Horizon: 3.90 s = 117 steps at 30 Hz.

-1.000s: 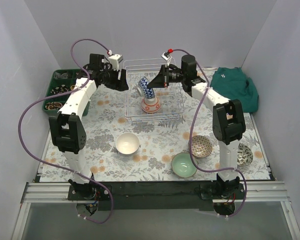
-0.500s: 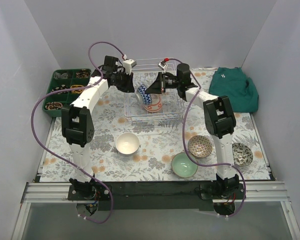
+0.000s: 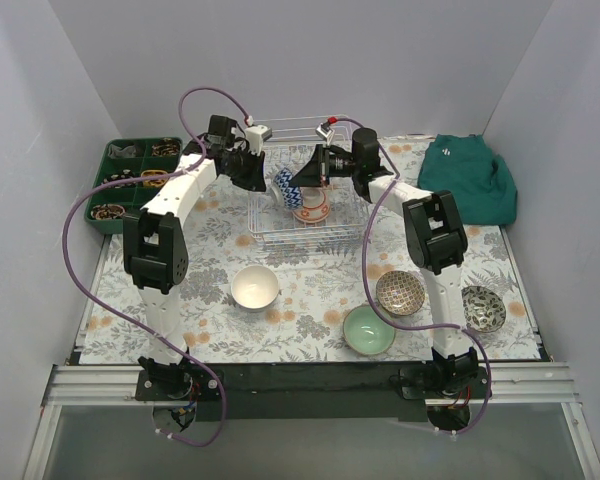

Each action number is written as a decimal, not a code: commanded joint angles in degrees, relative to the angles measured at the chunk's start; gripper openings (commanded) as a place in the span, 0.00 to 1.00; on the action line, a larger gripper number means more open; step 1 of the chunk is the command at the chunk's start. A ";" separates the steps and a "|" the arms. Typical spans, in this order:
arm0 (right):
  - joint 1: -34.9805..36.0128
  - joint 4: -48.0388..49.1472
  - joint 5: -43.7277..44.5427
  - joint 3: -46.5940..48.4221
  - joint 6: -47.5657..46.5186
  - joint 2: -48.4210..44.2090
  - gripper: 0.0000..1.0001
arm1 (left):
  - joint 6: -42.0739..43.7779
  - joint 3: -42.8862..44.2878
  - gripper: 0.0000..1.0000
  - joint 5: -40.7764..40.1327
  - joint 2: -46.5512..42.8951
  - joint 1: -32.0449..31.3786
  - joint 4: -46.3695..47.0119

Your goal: Load the bowls into the dish rack

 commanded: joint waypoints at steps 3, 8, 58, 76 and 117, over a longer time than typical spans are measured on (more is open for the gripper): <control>-0.16 5.43 0.05 4.73 1.05 2.12 0.01 | 2.15 -2.73 0.00 2.88 -1.61 -0.96 -1.16; -0.24 5.17 0.14 4.47 0.53 2.74 0.01 | 1.45 -1.06 0.00 3.67 0.75 -1.58 0.60; -8.86 -12.76 1.37 -7.04 -15.91 -9.30 0.47 | -4.17 6.41 0.00 4.73 11.83 -6.06 10.27; -14.92 -18.03 0.93 -11.79 -21.53 -17.65 0.48 | -5.84 11.24 0.00 4.99 14.30 -6.85 12.03; -25.56 -36.02 6.28 -21.64 -41.72 -29.87 0.49 | -5.76 7.66 0.48 -8.44 3.85 -13.18 19.58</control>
